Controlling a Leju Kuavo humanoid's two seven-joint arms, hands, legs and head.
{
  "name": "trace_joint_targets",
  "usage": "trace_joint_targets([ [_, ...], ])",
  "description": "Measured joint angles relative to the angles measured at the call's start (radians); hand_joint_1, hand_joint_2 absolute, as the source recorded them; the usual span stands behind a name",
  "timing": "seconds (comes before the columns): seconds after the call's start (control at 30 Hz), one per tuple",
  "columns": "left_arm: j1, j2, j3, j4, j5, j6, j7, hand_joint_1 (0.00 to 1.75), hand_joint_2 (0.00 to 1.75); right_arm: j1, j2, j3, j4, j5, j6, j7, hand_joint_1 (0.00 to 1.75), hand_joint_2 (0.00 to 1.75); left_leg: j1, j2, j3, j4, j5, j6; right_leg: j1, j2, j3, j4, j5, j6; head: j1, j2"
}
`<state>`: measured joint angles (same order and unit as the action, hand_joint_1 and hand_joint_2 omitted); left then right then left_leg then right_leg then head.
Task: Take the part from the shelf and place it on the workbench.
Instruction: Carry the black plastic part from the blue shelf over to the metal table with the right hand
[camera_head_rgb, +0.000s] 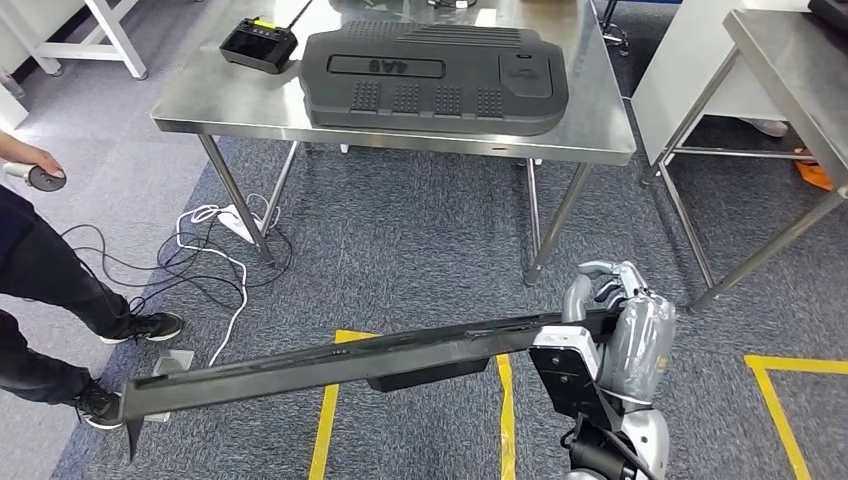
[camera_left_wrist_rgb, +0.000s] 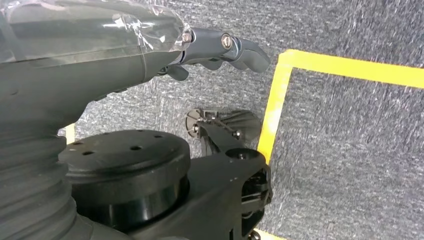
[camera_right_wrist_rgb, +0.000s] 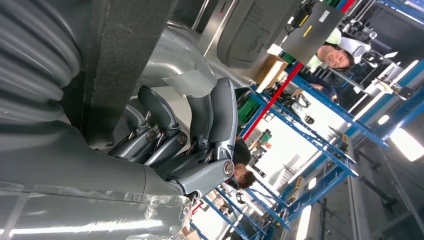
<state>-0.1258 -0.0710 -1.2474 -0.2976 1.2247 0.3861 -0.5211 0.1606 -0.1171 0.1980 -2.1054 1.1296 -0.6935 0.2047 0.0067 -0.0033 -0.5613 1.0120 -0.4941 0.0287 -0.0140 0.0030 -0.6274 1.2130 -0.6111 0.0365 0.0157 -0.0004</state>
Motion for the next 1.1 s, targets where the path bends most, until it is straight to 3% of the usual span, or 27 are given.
trace_joint_targets([
  [0.07, 0.001, 0.000, 0.000, 0.000, 0.001, 0.000, 0.000, 0.00, 1.75, 0.001, 0.000, 0.000, 0.002, -0.002, 0.000, -0.002, 1.75, 1.75, -0.001, -0.002, 0.016, 0.001, -0.013, -0.001, 0.000, 0.000, -0.003, -0.047, 0.069, -0.003, 0.013, 0.000],
  [0.1, 0.000, 0.000, 0.000, 0.000, 0.001, 0.000, 0.000, 0.00, 1.75, 0.000, 0.000, 0.000, 0.003, -0.002, 0.000, -0.002, 1.75, 1.75, -0.003, -0.003, 0.022, 0.003, -0.020, -0.006, 0.002, 0.000, 0.025, -0.118, 0.106, -0.007, 0.018, 0.000],
  [0.13, 0.000, 0.000, 0.000, 0.000, 0.001, 0.000, 0.000, 0.00, 1.75, -0.001, 0.000, 0.000, 0.003, -0.003, 0.000, -0.002, 1.75, 1.75, -0.004, -0.003, 0.024, 0.004, -0.024, -0.011, 0.004, 0.001, 0.040, -0.158, 0.119, -0.012, 0.020, 0.000],
  [0.2, -0.001, 0.000, 0.000, 0.000, 0.001, 0.000, 0.000, 0.00, 1.75, -0.003, -0.001, 0.000, 0.005, -0.004, 0.000, -0.002, 1.75, 1.75, -0.006, -0.003, 0.023, 0.005, -0.027, -0.021, 0.009, 0.003, 0.046, -0.180, 0.115, -0.022, 0.020, 0.000],
  [0.3, -0.002, 0.000, 0.000, 0.000, 0.001, 0.000, 0.000, 0.00, 1.75, -0.003, -0.002, 0.000, 0.005, -0.002, 0.000, -0.003, 1.75, 1.75, -0.006, -0.002, 0.018, 0.030, -0.048, -0.037, 0.001, 0.002, 0.055, -0.195, 0.115, -0.038, 0.015, 0.000],
  [0.37, -0.002, 0.000, 0.000, 0.000, 0.001, 0.000, 0.000, 0.00, 1.75, -0.004, -0.002, 0.000, 0.005, -0.002, 0.000, -0.003, 1.75, 1.75, -0.003, -0.002, -0.027, 0.131, -0.097, -0.049, -0.002, -0.002, 0.064, -0.200, 0.113, -0.046, 0.005, 0.000],
  [0.43, -0.001, 0.000, 0.000, 0.000, 0.002, 0.000, 0.000, 0.00, 1.75, -0.004, -0.002, 0.000, 0.005, -0.003, 0.000, -0.004, 1.75, 1.75, 0.003, -0.001, -0.096, 0.256, -0.140, -0.058, -0.003, -0.004, 0.070, -0.200, 0.107, -0.050, -0.004, 0.000],
  [0.47, 0.001, 0.000, 0.000, 0.000, 0.002, 0.000, 0.000, 0.00, 1.75, -0.004, -0.002, 0.000, 0.005, -0.004, 0.000, -0.004, 1.75, 1.75, 0.005, -0.001, -0.116, 0.285, -0.139, -0.061, -0.003, -0.004, 0.073, -0.200, 0.104, -0.051, -0.006, 0.000],
  [0.5, 0.001, 0.000, 0.000, 0.000, 0.002, 0.000, 0.000, 0.00, 1.75, -0.004, -0.002, 0.000, 0.005, -0.004, 0.000, -0.005, 1.75, 1.75, 0.007, -0.001, -0.118, 0.276, -0.118, -0.061, -0.004, -0.004, 0.078, -0.200, 0.101, -0.049, -0.008, 0.000],
  [0.57, 0.001, 0.000, 0.000, 0.000, 0.003, 0.000, -0.001, 0.00, 1.75, -0.004, -0.002, 0.000, 0.005, -0.005, 0.000, -0.004, 1.75, 1.75, 0.010, -0.001, -0.076, 0.159, -0.039, -0.060, -0.007, -0.003, 0.092, -0.200, 0.092, -0.042, -0.012, 0.000],
  [0.63, 0.001, 0.000, 0.000, 0.000, 0.003, 0.000, -0.003, 0.00, 1.75, -0.007, -0.002, 0.000, 0.005, -0.004, 0.000, -0.004, 1.75, 1.75, 0.009, -0.002, -0.032, 0.049, 0.007, -0.056, -0.005, -0.001, 0.100, -0.197, 0.082, -0.032, -0.017, 0.000],
  [0.8, 0.004, 0.000, 0.001, 0.000, 0.004, 0.000, -0.007, 0.00, 1.75, -0.015, -0.002, 0.000, 0.005, -0.004, 0.000, -0.005, 1.75, 1.75, 0.005, -0.001, -0.019, 0.012, 0.003, -0.024, -0.007, 0.000, 0.097, -0.181, 0.061, -0.007, -0.011, 0.000],
  [0.83, 0.003, 0.000, 0.001, 0.000, 0.004, 0.000, -0.007, 0.00, 1.75, -0.017, -0.002, 0.000, 0.005, -0.004, 0.000, -0.005, 1.75, 1.75, 0.007, -0.001, -0.015, 0.008, 0.004, -0.016, -0.008, 0.000, 0.081, -0.145, 0.040, -0.003, -0.007, 0.000],
  [0.9, 0.003, 0.000, 0.001, 0.000, 0.004, 0.001, -0.008, 0.00, 1.75, -0.019, -0.002, 0.000, 0.005, -0.004, 0.000, -0.005, 1.75, 1.75, 0.005, 0.001, -0.012, 0.006, 0.001, -0.007, -0.009, -0.001, 0.017, -0.020, -0.017, 0.000, 0.002, 0.000],
  [0.93, 0.003, 0.000, 0.001, 0.000, 0.004, 0.001, -0.008, 0.00, 1.75, -0.020, -0.003, 0.000, 0.005, -0.004, 0.000, -0.004, 1.75, 1.75, 0.002, 0.001, -0.012, 0.006, 0.000, -0.004, -0.009, -0.001, -0.020, 0.044, -0.037, 0.000, 0.006, 0.000],
  [0.97, 0.004, 0.000, 0.001, 0.000, 0.004, 0.002, -0.008, 0.00, 1.75, -0.019, -0.004, 0.000, 0.005, -0.004, 0.000, -0.002, 1.75, 1.75, 0.000, 0.001, -0.010, 0.006, -0.002, -0.002, -0.009, -0.001, -0.045, 0.083, -0.040, 0.000, 0.008, 0.000],
  [1.0, 0.005, 0.000, 0.001, 0.000, 0.004, 0.003, -0.008, 0.00, 1.75, -0.020, -0.004, 0.000, 0.005, -0.004, 0.000, 0.000, 1.75, 1.75, -0.002, 0.000, -0.006, 0.007, -0.005, -0.001, -0.008, -0.001, -0.052, 0.084, -0.022, -0.003, 0.011, 0.000],
  [1.03, 0.005, 0.000, 0.001, 0.000, 0.004, 0.004, -0.008, 0.00, 1.75, -0.020, -0.005, 0.000, 0.005, -0.003, 0.000, 0.002, 1.75, 1.75, -0.003, -0.001, -0.001, 0.007, -0.008, -0.001, -0.007, -0.001, -0.040, 0.045, 0.013, -0.006, 0.014, 0.000],
  [1.1, 0.005, -0.001, 0.001, 0.000, 0.004, 0.008, -0.008, 0.00, 1.75, -0.021, -0.005, 0.000, 0.005, -0.003, 0.000, 0.005, 1.75, 1.75, -0.005, -0.002, 0.011, 0.007, -0.016, -0.004, -0.002, -0.001, 0.015, -0.087, 0.088, -0.018, 0.019, 0.000],
])
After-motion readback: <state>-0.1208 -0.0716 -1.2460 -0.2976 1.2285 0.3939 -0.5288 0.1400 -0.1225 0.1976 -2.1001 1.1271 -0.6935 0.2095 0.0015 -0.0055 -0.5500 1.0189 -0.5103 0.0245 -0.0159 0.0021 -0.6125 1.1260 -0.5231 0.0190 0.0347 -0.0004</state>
